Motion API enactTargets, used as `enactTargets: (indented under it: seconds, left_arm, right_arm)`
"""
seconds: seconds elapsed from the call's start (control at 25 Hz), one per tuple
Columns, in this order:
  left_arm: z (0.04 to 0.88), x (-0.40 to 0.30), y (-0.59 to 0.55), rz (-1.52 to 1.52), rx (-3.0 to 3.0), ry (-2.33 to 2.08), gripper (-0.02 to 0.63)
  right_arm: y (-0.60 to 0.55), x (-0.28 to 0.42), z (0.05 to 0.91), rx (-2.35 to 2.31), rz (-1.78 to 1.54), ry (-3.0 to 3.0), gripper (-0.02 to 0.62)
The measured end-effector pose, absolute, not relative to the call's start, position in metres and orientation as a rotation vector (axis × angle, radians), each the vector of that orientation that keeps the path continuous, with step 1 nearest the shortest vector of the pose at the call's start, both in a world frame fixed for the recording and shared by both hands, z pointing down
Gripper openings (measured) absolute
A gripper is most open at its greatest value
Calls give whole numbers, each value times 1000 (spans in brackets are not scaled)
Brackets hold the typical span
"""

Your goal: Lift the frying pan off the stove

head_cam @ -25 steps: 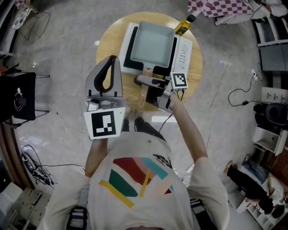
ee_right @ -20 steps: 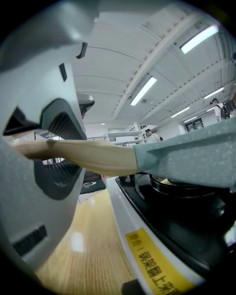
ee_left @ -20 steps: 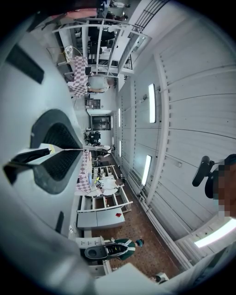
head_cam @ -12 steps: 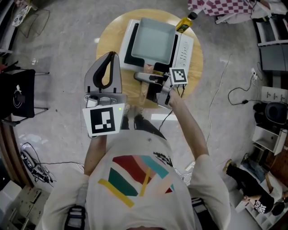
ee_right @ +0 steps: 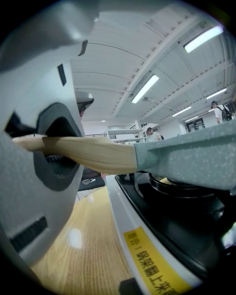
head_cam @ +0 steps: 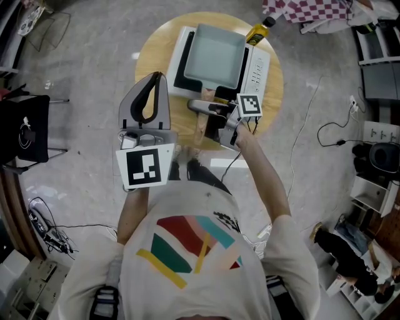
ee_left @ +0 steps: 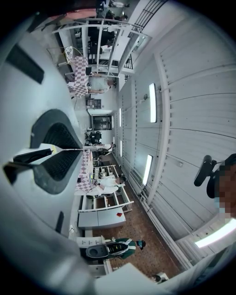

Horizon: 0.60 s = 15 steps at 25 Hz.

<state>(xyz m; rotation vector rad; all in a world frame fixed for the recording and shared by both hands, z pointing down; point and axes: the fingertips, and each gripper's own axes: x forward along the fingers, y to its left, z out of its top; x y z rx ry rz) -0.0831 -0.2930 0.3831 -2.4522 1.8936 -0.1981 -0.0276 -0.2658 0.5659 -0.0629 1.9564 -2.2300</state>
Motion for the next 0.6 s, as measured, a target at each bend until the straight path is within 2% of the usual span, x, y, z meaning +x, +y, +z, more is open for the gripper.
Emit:
enactTargets:
  seconds: [0.6]
  left_arm:
    - [383, -87, -291, -197, -2450, 1896, 6]
  right_arm:
    - [-263, -26, 565, -114, -2237, 2037, 17]
